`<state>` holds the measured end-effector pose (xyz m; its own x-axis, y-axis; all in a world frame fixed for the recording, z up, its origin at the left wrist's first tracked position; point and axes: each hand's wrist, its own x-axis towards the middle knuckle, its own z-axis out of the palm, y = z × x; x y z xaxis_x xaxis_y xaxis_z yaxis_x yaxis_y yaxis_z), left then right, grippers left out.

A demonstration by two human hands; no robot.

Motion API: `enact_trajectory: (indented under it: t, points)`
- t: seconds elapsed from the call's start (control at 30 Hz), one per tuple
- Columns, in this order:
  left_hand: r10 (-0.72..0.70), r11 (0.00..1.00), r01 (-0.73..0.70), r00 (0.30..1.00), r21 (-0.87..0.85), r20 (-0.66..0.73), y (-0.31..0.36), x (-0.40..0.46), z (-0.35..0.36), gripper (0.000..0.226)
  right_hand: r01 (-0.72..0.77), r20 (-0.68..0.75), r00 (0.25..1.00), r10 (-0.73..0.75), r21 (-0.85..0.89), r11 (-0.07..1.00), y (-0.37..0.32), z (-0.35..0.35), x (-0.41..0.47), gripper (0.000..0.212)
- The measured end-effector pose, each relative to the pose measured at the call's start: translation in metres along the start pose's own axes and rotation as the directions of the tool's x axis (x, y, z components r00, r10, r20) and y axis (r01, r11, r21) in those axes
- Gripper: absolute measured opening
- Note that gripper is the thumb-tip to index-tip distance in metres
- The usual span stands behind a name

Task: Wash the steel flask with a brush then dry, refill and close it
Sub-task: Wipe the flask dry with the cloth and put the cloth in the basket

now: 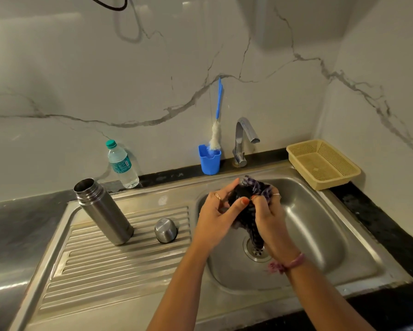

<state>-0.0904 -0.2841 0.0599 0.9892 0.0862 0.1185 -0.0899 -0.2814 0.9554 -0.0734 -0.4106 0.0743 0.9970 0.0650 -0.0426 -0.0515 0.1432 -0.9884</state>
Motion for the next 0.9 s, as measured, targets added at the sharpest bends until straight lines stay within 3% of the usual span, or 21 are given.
enact_trajectory:
  t: [0.13,0.2,0.3,0.4,0.5,0.6,0.7,0.8,0.9]
  points:
    - [0.018,0.989,0.000,0.993,-0.149,0.119,-0.002,-0.004,-0.013,0.045,-0.063,0.043,0.997,0.060,0.061,0.996,-0.006,0.000,0.000,0.019]
    - [0.074,0.991,-0.053,0.983,-0.124,0.170,-0.003,-0.006,-0.021,0.052,-0.199,0.056,0.979,0.195,0.061,0.978,-0.006,-0.002,0.003,0.018]
    - [0.127,0.992,-0.118,0.962,-0.050,0.242,-0.007,-0.007,-0.034,0.067,-0.466,0.232,0.868,0.440,0.072,0.882,-0.002,-0.008,0.010,0.039]
    - [0.144,0.988,-0.153,0.937,0.001,0.318,-0.013,-0.007,-0.047,0.074,-0.563,0.320,0.791,0.521,0.047,0.825,0.002,-0.013,0.011,0.033]
    - [0.133,0.979,-0.180,0.922,0.099,0.364,-0.016,-0.007,-0.057,0.063,-0.618,0.370,0.739,0.563,0.038,0.786,0.010,-0.011,0.013,0.032]
    - [0.111,0.983,-0.145,0.959,0.114,0.261,-0.020,-0.012,-0.057,0.060,-0.647,0.338,0.732,0.591,0.075,0.759,0.020,-0.008,0.015,0.037]
    - [0.017,0.999,-0.016,0.999,-0.038,0.038,-0.035,-0.020,-0.059,0.057,-0.642,0.349,0.746,0.567,0.154,0.751,0.028,-0.008,0.016,0.043]
    - [-0.136,0.957,0.109,0.987,-0.270,-0.081,-0.052,-0.033,-0.062,0.057,-0.638,0.343,0.760,0.552,0.233,0.734,0.034,-0.009,0.019,0.043]
    - [-0.213,0.927,0.152,0.966,-0.343,-0.148,-0.072,-0.048,-0.063,0.060,-0.620,0.321,0.781,0.536,0.292,0.729,0.039,-0.005,0.016,0.042]
